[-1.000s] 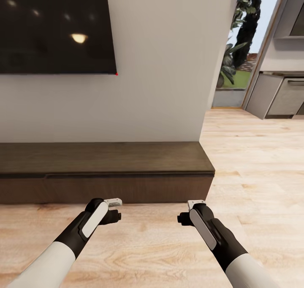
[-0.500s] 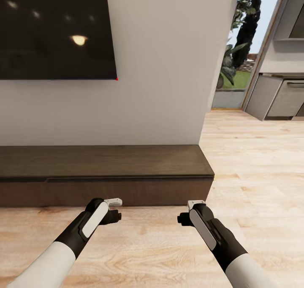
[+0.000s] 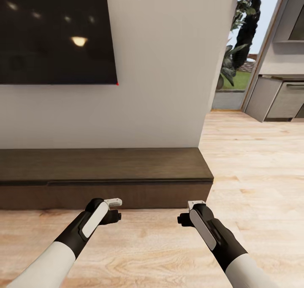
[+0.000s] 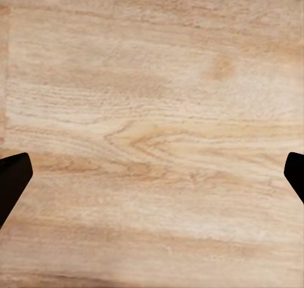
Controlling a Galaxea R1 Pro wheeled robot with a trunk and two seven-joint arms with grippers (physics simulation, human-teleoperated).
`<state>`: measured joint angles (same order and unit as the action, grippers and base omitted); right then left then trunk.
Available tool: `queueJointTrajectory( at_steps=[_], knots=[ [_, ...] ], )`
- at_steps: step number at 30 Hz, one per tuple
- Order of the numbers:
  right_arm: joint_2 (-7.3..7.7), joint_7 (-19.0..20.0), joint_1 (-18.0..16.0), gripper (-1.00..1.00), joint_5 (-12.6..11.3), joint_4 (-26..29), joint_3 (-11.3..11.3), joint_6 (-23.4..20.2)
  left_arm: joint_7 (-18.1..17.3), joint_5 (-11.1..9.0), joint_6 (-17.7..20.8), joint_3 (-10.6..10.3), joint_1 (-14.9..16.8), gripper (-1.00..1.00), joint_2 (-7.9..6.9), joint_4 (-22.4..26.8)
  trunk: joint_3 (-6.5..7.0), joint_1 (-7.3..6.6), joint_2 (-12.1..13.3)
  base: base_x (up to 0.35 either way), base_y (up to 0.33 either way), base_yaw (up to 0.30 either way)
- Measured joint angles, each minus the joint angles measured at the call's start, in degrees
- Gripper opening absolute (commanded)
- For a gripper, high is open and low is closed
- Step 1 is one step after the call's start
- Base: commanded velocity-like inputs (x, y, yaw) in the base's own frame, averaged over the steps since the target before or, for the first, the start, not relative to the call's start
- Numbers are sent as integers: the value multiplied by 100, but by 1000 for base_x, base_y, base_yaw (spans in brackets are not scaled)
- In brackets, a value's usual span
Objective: Place each of the two pumpkins and all three candles from the living room inside a cabinet in the living room (use any cabinet), then make sure every cabinet is closed, and position the cauldron so it is next to a table in the living room.
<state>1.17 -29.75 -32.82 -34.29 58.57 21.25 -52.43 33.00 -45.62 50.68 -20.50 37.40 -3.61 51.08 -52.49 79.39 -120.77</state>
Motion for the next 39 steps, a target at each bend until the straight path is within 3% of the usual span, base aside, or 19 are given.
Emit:
queueJointTrajectory(
  at_steps=[9,22,39],
  knots=[
    [-3,1,0,100,0,-161,-2,-2,0,0,0,0,0,100,0,0,154,-197,361,-170,0,0],
    [-9,1,0,100,7,-261,9,2,0,0,0,0,0,100,4,0,299,-483,882,-7,0,0],
    [-8,1,1,100,8,-263,20,-4,0,9,-1,-1,1,100,8,-2,598,-857,1564,0,0,-70]
  ],
)
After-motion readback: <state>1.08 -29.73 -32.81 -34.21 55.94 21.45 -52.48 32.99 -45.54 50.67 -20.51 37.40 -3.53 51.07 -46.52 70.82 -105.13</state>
